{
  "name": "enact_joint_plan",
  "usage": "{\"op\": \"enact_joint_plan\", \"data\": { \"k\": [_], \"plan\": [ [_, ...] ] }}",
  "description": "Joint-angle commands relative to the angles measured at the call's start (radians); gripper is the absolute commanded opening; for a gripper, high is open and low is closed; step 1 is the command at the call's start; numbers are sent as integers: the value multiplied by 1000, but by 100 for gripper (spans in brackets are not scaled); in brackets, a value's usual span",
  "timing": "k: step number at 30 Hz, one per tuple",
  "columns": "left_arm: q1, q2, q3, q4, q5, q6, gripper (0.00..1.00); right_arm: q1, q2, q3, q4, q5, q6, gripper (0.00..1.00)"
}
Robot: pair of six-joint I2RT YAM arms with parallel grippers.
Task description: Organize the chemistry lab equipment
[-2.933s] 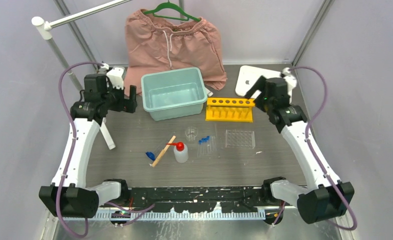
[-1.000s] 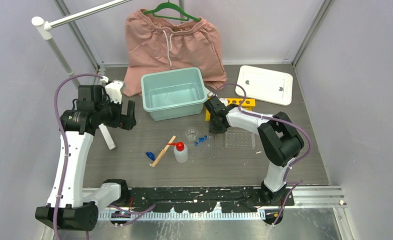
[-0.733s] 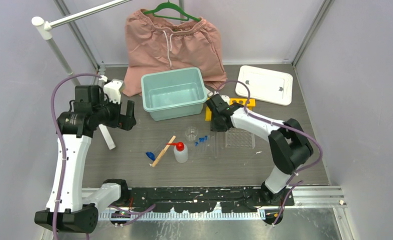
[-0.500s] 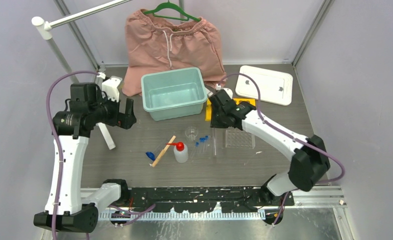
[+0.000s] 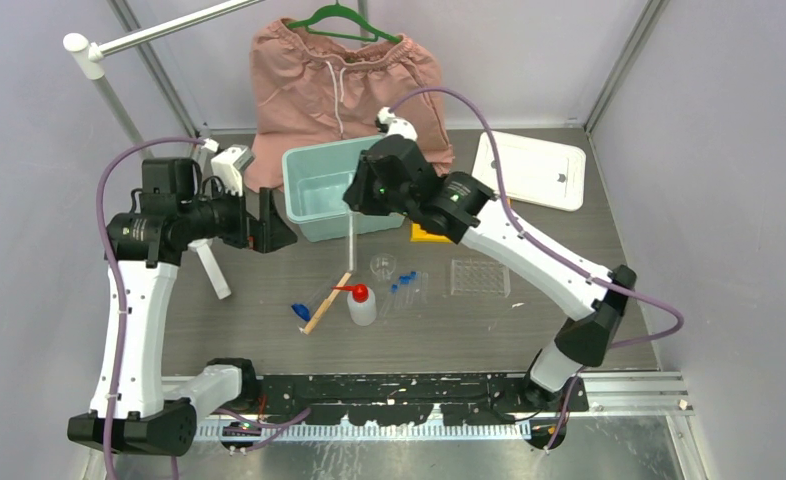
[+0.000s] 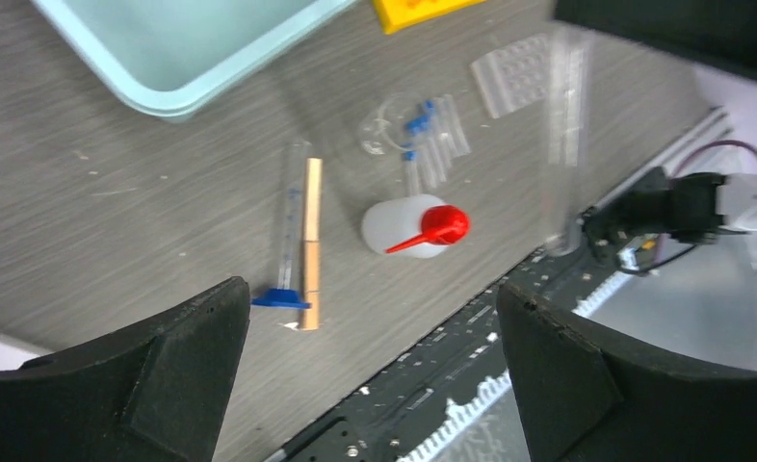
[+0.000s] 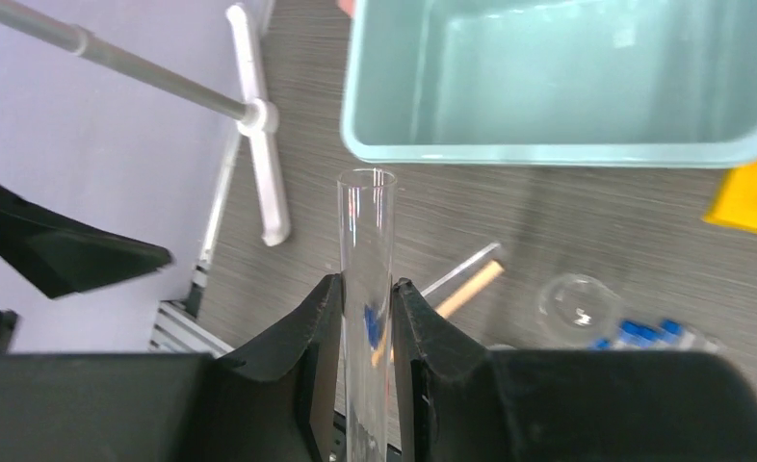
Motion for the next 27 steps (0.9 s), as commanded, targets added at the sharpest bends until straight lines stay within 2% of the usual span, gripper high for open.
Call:
{"op": "enact_joint_plan", "data": {
  "k": [1,6,12,15,17,27],
  "plan": [
    [-7,-32,-19,83,158,-116,100,51,79,121,92,47,69,3],
    [-15,-42,-74,159,246,-201,100,75,93,110,223,10,93,3],
    [-63,-44,-141,252,244,-255,95,77,89,82,291,-20,118,3],
    [-111,-20,-148,266,230,-269,89,77,93,77,296,-33,115,3],
    [-137,-3,-149,273,224,-272,81,78,90,70,294,-28,111,3],
    [-151,16,-155,280,240,-256,48,78,55,22,317,-12,92,3]
  ]
}}
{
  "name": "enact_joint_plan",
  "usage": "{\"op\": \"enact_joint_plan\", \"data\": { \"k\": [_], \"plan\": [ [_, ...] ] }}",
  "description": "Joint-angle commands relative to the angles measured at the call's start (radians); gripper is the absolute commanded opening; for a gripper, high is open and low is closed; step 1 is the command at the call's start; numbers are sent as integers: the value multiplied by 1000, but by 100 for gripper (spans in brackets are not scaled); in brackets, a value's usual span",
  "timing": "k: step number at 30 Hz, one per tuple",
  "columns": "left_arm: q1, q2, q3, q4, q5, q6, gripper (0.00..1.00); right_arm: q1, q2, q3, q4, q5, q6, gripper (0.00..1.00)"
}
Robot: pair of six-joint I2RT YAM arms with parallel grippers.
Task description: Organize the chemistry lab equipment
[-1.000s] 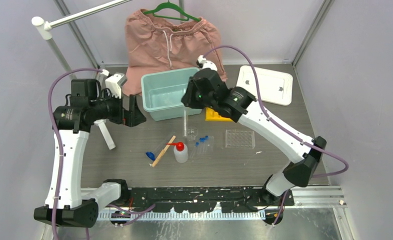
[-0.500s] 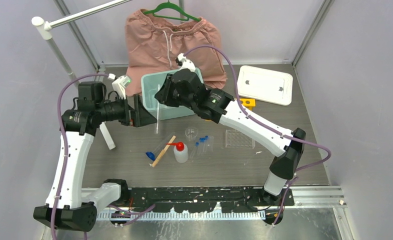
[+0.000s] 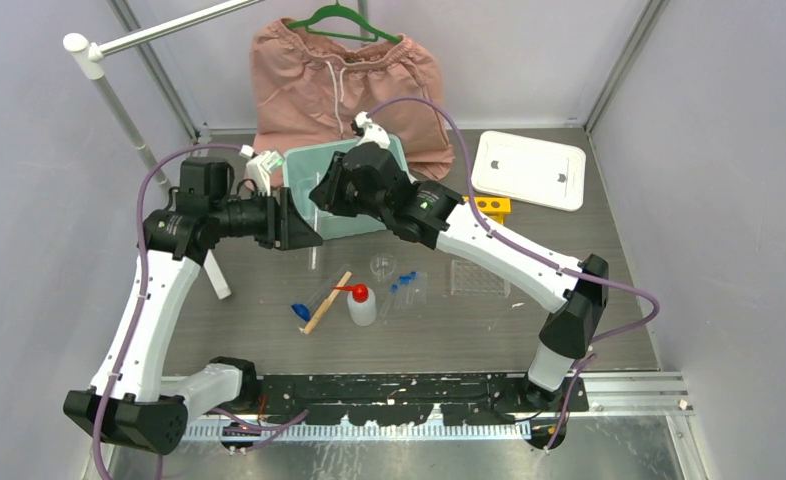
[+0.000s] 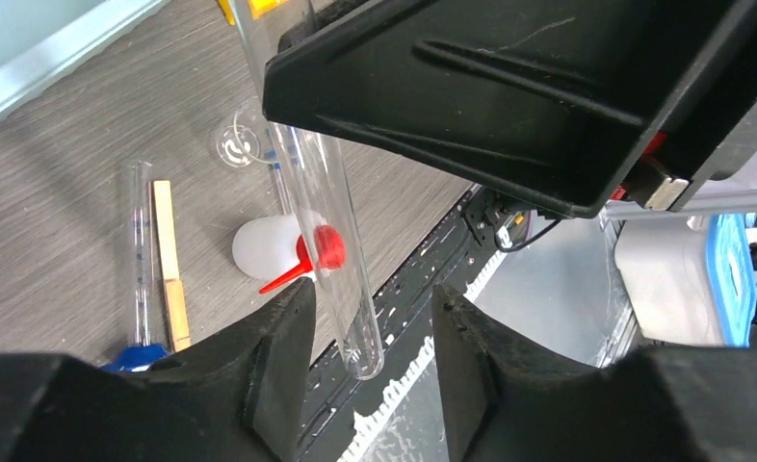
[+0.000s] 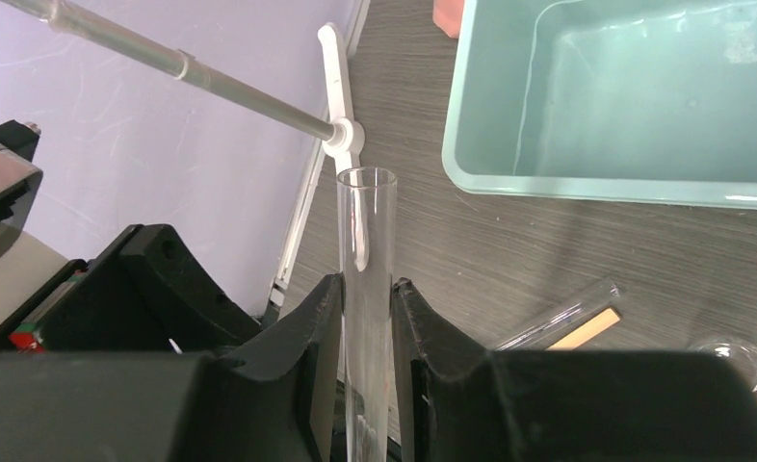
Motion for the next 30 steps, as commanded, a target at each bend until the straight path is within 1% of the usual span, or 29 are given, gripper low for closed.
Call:
{"op": "enact_joint_plan", "data": {
  "k": [1,2,5,9,11,12,13,16,17,21,24,26,27,28,30],
  "plan": [
    [-9,-5,-11,56,43,-5,46,2,-65,4,75,5,-3,3],
    [-9,-5,-15,56,46,-6,45,2,-66,1,79,3,-1,3],
    [-10,-5,-25,56,57,-7,44,2,-72,-10,88,3,3,3],
    [-10,-2,-36,56,58,-9,50,3,-83,-25,105,2,8,3],
    [-10,-1,-38,57,58,-12,51,3,-85,-25,107,2,8,3],
    [-10,-1,-39,60,58,-13,50,2,-87,-27,107,1,6,3],
    [-10,0,-39,62,61,-15,47,2,-90,-28,107,2,6,3],
    [-10,0,-37,64,63,-13,32,2,-95,-34,108,3,5,4],
    [-10,0,-38,64,62,-12,30,3,-94,-34,108,3,6,4],
    [-12,6,-43,60,79,-11,30,2,-94,-29,109,-21,33,6],
    [-12,15,-40,49,99,-7,31,4,-90,-25,110,-34,43,8],
    [-12,20,-39,49,99,-4,30,4,-91,-25,110,-36,44,9],
    [-12,22,-36,50,100,-2,27,3,-91,-25,107,-38,50,12],
    [-12,24,-32,48,99,2,23,4,-92,-23,101,-42,58,17],
    [-12,24,-21,37,98,23,15,5,-86,-5,65,-60,73,36]
  ]
}}
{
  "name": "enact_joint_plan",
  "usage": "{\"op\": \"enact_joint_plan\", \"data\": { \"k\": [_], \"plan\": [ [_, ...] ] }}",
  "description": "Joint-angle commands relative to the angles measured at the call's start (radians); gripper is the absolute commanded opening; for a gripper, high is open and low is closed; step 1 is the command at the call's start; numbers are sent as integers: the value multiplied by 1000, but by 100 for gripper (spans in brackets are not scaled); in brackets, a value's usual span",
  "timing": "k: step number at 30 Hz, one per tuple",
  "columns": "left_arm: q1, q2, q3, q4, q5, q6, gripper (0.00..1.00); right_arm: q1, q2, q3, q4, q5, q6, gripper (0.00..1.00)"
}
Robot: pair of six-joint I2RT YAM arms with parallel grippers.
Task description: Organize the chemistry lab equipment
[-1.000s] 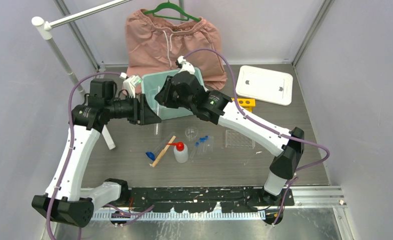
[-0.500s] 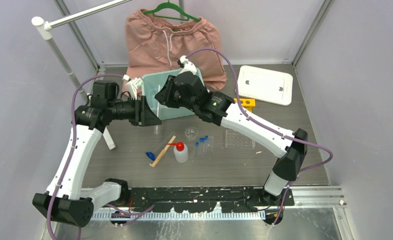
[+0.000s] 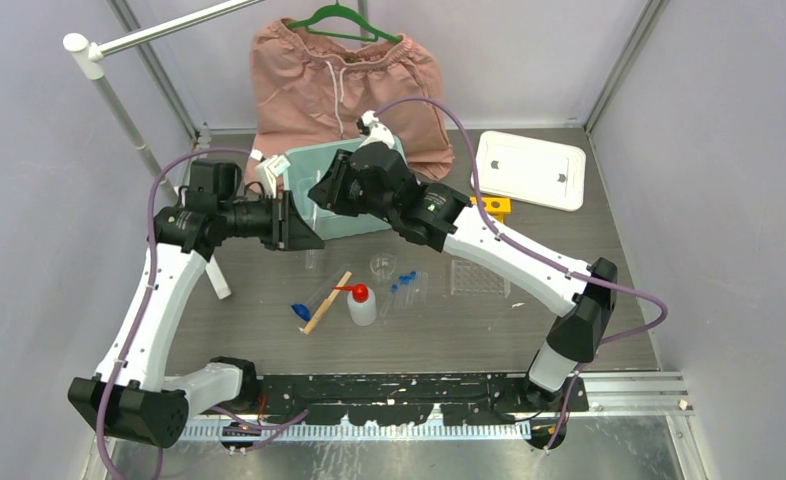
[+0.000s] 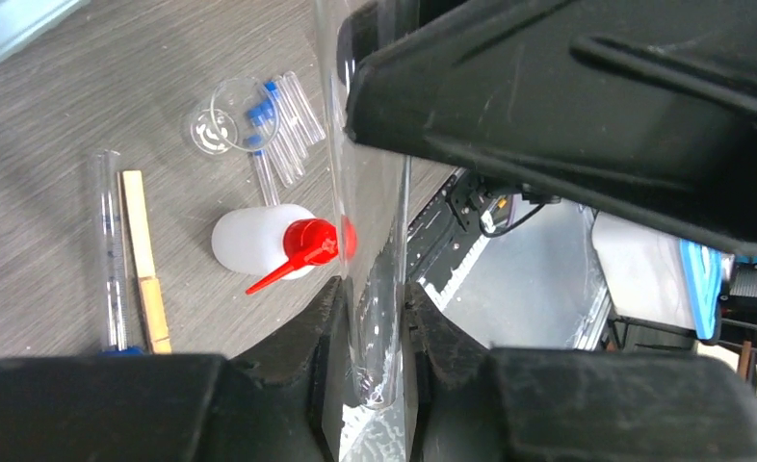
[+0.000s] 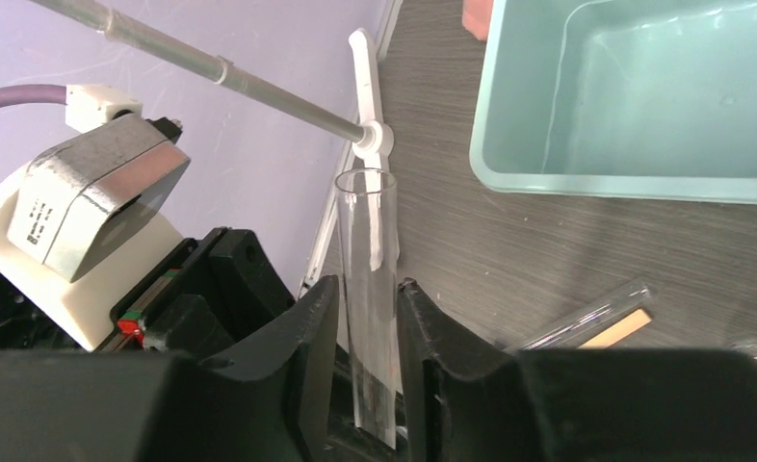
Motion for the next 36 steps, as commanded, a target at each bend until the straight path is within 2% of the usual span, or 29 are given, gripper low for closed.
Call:
{"op": "enact_joint_plan", "data": {
  "k": [1,3,5,10,15,19,22,32,36],
  "plan": [
    [-5,-5,27,11,37,40,11,4,-41,53,-19,-36,44,42],
    [-5,-8,38,-6,23,69,5,1,-26,95,-101,-41,33,53],
    [-5,-14,45,-23,20,99,1,-3,-9,149,-186,-61,6,60],
    [-5,-43,46,-55,32,189,0,-16,46,299,-368,-172,-74,65],
    [-9,-72,41,-70,31,247,0,-42,127,435,-500,-308,-118,66],
    [-12,-100,40,-102,43,326,0,-44,163,493,-561,-328,-137,67],
    [-13,-122,30,-104,38,347,0,-44,155,474,-535,-358,-125,64],
    [-14,-135,8,-101,12,352,0,-43,156,474,-495,-432,-118,43],
    [-14,-130,7,-96,13,348,0,-45,156,469,-497,-440,-122,37]
  ]
}}
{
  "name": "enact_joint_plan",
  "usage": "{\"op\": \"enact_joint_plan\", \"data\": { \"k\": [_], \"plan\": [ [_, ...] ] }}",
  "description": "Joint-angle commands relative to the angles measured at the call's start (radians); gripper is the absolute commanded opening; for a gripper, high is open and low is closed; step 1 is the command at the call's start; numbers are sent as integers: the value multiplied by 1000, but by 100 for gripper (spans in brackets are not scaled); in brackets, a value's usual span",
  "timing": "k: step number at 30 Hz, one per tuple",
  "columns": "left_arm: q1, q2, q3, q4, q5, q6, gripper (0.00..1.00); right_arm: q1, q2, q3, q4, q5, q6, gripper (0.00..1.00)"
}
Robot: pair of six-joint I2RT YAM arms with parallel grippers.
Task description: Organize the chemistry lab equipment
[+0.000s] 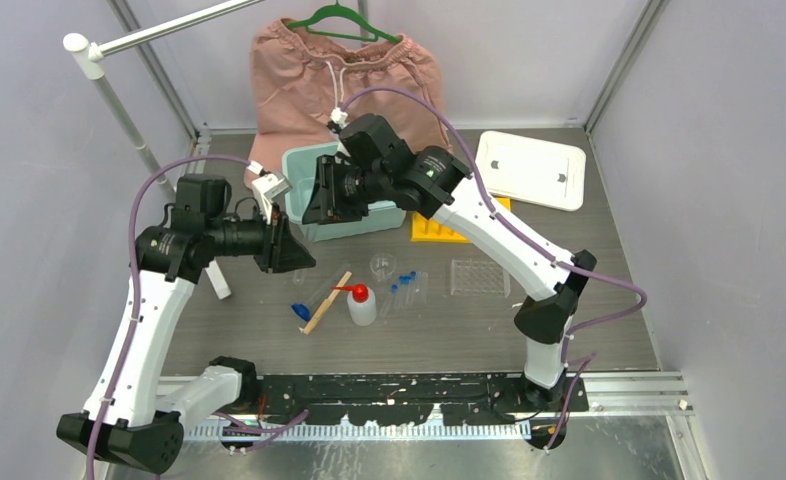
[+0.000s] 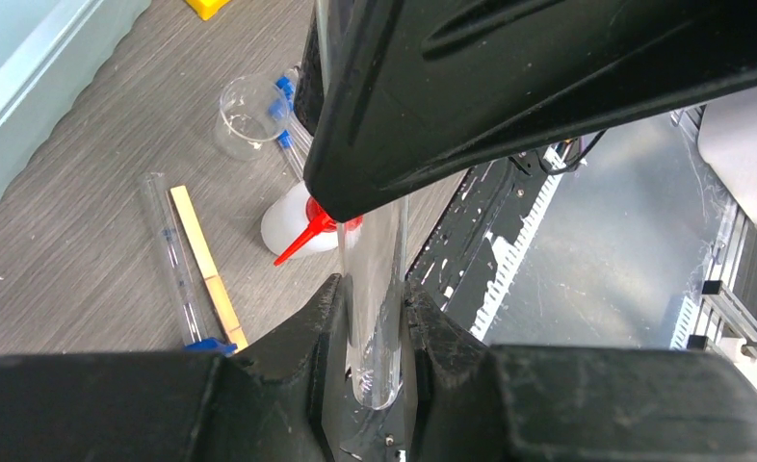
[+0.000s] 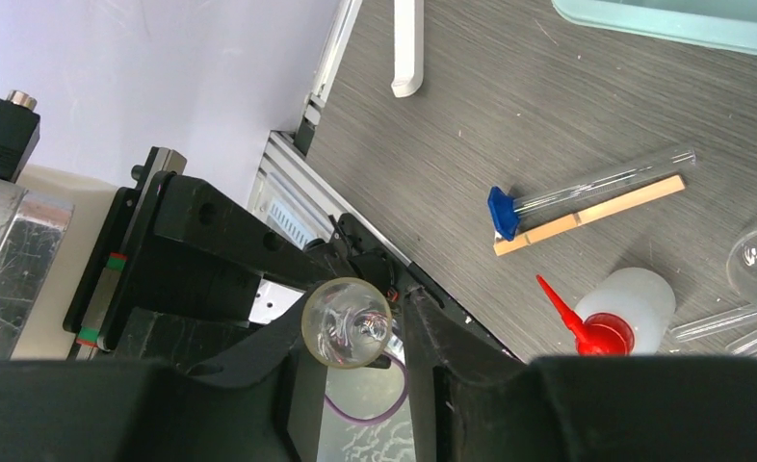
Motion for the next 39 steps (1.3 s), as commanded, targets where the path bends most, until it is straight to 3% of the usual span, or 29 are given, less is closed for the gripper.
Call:
{"op": "enact_joint_plan", "data": {
  "k": [1,5,6,7,8,9,10,11,14,18,23,29,34,39],
  "plan": [
    [-2,-9,4,22,10,16,0,-1,-26,20,28,-43,-19,34],
    [-4,-8,1,25,6,12,1,-9,-31,17,27,-48,-27,23],
    [-4,-6,2,24,4,12,6,-14,-33,17,26,-48,-30,19],
    [-4,-3,3,21,-5,12,21,-22,-37,18,24,-49,-35,17],
    [-4,2,6,15,-20,12,43,-33,-40,25,14,-47,-51,16],
    [-4,10,9,2,-38,10,86,-45,-45,38,-7,-8,-80,16],
    [-4,22,12,-10,-52,8,96,-58,-56,45,-27,35,-98,15],
    [-5,36,23,-24,-68,6,99,-69,-74,41,-39,91,-133,14],
    [-4,78,55,-43,-129,-23,100,-122,-142,-28,-37,198,-199,12],
    [-4,106,94,-59,-178,-50,100,-176,-224,-126,-41,458,-315,9],
    [-3,197,207,-161,-255,-39,100,-230,-342,-364,129,792,-463,10],
    [0,243,277,-223,-369,-7,100,-337,-480,-693,486,863,-551,8],
    [8,257,308,-244,-370,-7,100,-376,-464,-810,725,937,-609,17],
    [8,298,351,-293,-363,28,100,-429,-360,-775,717,872,-568,1]
  ]
}}
